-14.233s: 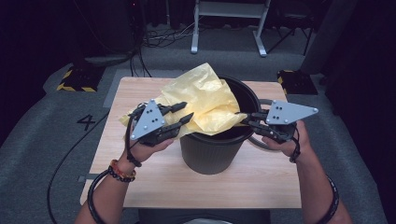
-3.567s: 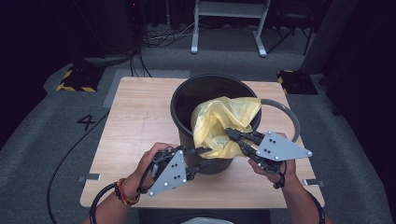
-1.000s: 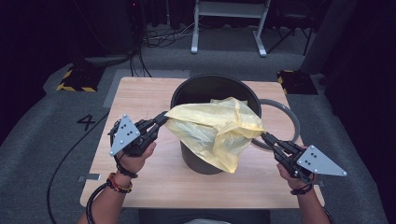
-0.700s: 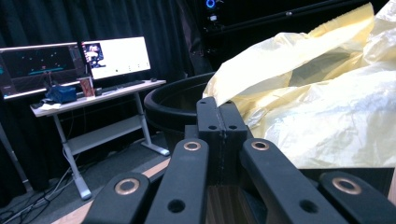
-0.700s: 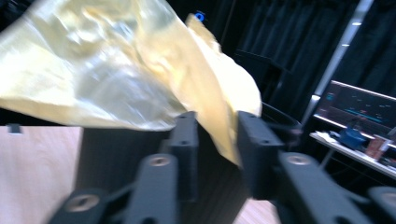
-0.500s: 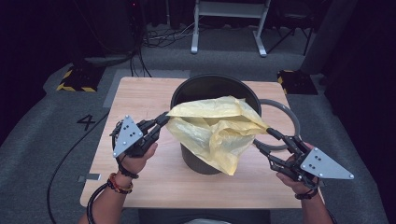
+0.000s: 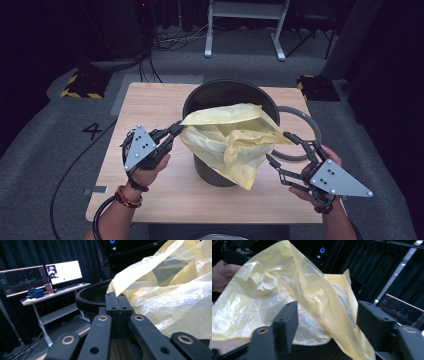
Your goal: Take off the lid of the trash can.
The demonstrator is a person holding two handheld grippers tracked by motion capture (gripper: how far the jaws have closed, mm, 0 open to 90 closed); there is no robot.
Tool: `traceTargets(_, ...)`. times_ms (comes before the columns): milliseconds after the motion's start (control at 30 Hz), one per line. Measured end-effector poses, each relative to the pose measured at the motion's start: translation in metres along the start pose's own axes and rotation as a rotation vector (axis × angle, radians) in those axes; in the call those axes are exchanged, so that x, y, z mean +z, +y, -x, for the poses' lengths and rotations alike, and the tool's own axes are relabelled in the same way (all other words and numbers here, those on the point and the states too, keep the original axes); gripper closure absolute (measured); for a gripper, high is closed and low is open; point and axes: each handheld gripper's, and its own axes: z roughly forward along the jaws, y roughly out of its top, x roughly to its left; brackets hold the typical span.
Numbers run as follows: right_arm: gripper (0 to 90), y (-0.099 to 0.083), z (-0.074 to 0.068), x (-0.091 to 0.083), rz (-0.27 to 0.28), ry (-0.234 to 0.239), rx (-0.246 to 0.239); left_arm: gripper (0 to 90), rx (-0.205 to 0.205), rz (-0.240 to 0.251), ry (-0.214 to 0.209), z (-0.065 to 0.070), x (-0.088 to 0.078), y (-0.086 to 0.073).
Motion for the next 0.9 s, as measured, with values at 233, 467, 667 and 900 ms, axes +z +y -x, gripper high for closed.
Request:
traceTargets(233,67.3,-0.005,-0.001,0.011,-0.044,0.048,0.027,90.0,-0.001,0.000,0.001,-0.001,-0.001,0.000)
traceTargets(467,90.0,-0.020,-0.004,-0.001,0.007,0.095,0.073,90.0,-0.029,0.003,0.010,-0.006,-0.003,-0.002)
traceTargets(667,90.0,-0.033,-0.003,-0.010,-0.082,0.145,0.022,90.0,-0.050,-0.010,0.022,-0.016,-0.003,0.001)
traceTargets(900,90.0,-0.049,0.010,-0.011,-0.183,0.058,-0.035,90.0,-0.060,-0.032,0.005,-0.027,0.004,0.006)
